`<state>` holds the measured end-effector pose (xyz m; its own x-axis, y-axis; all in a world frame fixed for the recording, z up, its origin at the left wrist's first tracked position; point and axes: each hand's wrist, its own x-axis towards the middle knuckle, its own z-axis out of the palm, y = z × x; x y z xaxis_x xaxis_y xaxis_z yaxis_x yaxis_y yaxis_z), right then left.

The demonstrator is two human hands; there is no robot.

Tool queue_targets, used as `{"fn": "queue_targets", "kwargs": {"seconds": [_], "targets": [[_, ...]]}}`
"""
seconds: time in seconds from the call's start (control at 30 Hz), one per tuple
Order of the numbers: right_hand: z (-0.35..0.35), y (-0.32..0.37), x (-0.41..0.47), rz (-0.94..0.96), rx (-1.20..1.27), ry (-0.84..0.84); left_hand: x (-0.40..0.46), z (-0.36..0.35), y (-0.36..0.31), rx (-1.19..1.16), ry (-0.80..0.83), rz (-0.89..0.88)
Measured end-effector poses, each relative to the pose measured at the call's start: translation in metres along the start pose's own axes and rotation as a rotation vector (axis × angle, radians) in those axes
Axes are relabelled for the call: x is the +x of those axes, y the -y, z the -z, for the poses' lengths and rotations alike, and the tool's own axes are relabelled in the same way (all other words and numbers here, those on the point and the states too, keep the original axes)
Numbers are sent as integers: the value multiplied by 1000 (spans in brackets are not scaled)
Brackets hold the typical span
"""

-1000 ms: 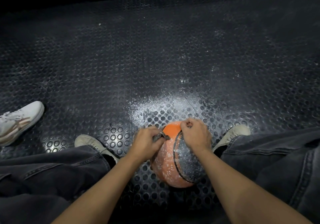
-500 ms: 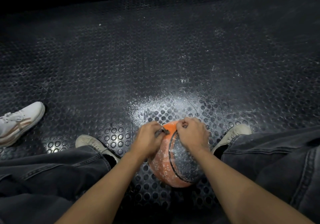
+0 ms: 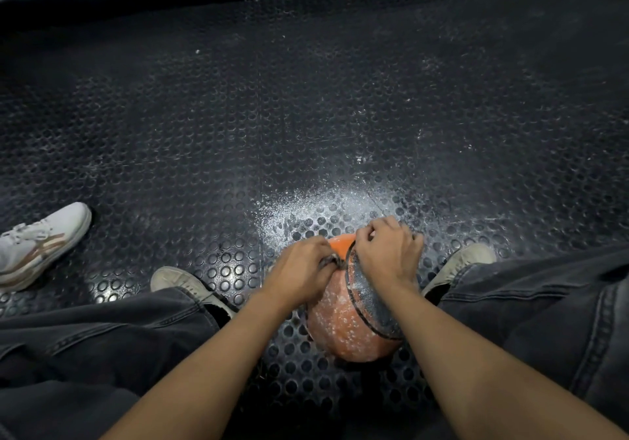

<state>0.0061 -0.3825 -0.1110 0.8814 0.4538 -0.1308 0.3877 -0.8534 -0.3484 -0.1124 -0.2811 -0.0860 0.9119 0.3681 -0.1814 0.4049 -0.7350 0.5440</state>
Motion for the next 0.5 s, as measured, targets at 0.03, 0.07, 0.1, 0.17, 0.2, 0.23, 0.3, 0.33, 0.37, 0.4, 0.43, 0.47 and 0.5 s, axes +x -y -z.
{"fn": "queue_targets", "kwargs": {"seconds": [0.03, 0.07, 0.1, 0.17, 0.2, 0.23, 0.3, 0.33, 0.37, 0.4, 0.43, 0.47, 0.5], "targets": [[-2, 3, -6, -27, 10, -35, 7, -4, -5, 6, -64, 56], [-5, 7, -14, -70, 43, -45, 13, -7, -9, 16, -121, 120], [-8, 10, -22, -115, 84, -38, 18, -8, -9, 21, -148, 178], [-12, 11, -31, -141, 102, 1, 18, -6, 0, 5, -102, 168], [-11, 10, -29, -138, 101, 35, 14, -1, 5, -20, -43, 113], [-9, 10, -25, -131, 101, 65, 10, 4, 11, -50, 9, 50], [-6, 8, -16, -78, 88, 108, 6, 8, 14, -45, 50, -1], [-5, 9, -12, -34, 76, 131, 8, 6, 11, 3, 20, 13], [-3, 11, -9, 11, 58, 153, 12, 2, 6, 42, -39, 48], [-3, 13, -7, 58, 47, 170, 17, 0, 0, 56, -102, 104], [-3, 13, -4, 94, 59, 179, 20, -3, -3, 50, -155, 151], [-2, 14, -1, 119, 92, 181, 21, -5, -2, 31, -182, 173], [-1, 13, 2, 128, 128, 171, 19, -7, 1, -4, -182, 174]]}}
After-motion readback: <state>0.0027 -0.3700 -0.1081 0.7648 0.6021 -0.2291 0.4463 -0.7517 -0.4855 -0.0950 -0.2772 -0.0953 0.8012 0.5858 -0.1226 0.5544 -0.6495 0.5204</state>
